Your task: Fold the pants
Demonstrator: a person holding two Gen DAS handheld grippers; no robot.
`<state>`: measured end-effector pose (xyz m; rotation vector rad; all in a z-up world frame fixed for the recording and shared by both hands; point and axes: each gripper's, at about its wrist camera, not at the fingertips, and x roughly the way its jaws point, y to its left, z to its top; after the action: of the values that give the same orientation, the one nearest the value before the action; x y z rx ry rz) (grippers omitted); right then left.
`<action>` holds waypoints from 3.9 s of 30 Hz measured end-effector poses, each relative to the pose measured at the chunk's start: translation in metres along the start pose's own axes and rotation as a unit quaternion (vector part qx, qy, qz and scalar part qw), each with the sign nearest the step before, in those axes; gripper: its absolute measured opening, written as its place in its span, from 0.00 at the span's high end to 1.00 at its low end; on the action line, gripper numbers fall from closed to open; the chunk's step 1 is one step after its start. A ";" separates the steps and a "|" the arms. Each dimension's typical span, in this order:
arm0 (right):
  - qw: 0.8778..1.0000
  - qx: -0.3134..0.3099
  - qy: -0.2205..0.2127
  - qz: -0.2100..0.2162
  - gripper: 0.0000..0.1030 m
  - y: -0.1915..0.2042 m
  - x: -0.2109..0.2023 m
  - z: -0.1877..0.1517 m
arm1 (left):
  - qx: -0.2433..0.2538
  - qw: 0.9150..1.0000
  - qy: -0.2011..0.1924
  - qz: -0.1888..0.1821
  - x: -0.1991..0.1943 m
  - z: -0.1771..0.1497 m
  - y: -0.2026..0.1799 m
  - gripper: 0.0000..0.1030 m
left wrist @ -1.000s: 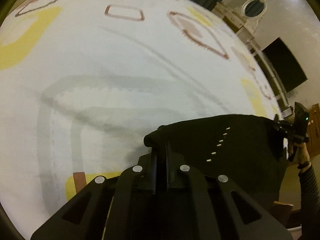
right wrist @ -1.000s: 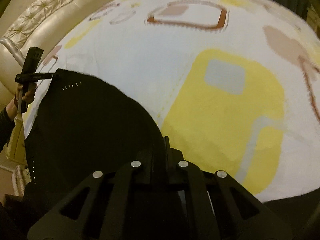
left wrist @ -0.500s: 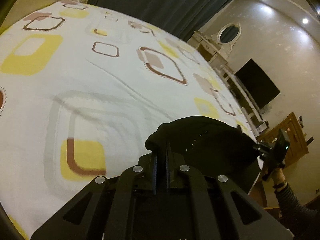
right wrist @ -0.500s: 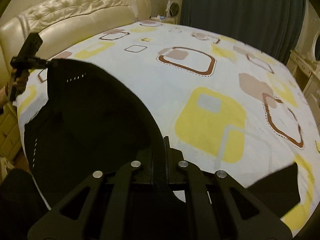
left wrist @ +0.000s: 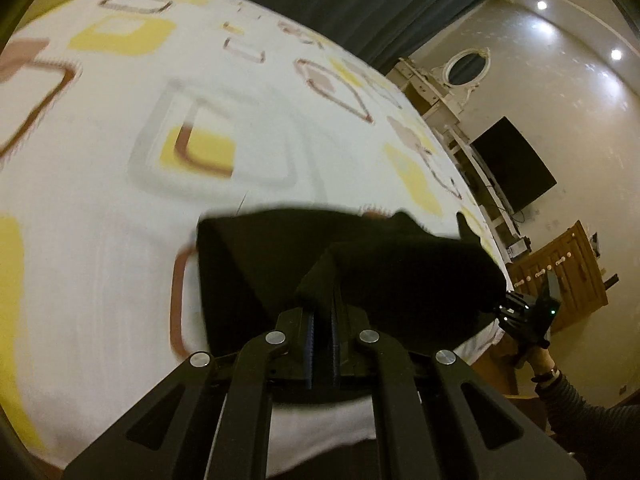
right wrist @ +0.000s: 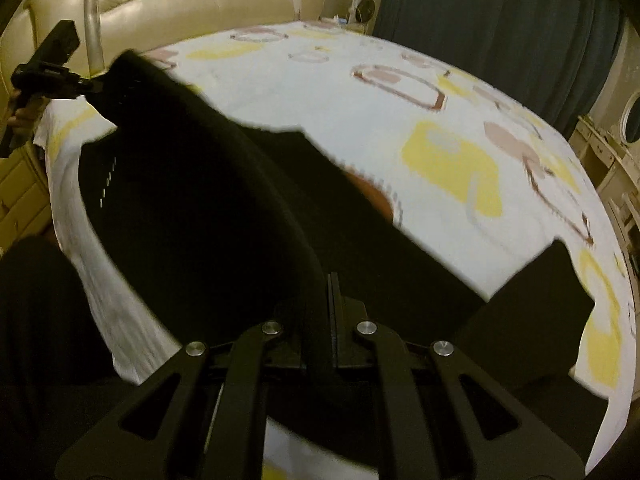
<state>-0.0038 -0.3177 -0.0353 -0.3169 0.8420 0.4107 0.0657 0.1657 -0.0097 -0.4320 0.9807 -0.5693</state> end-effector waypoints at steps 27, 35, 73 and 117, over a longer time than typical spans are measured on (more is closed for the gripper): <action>0.986 0.167 0.004 0.030 0.43 -0.003 -0.035 -0.062 | -0.157 0.986 -0.007 -0.054 -0.006 -0.084 0.018 0.42; 0.945 0.310 -0.026 0.102 0.43 -0.031 -0.040 -0.072 | -0.198 0.980 -0.007 -0.010 0.016 -0.077 0.019 0.42; 0.878 0.475 -0.004 0.068 0.42 -0.068 -0.031 -0.104 | -0.139 0.977 -0.006 0.159 0.016 -0.049 0.013 0.93; 0.853 0.464 0.125 -0.203 0.94 -0.311 0.110 0.041 | -0.066 0.970 -0.020 0.234 0.062 -0.042 -0.044 0.29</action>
<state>0.2348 -0.5477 -0.0606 0.3674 1.1015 -0.4647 0.0449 0.0890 -0.0454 -0.3133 1.0422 -0.0689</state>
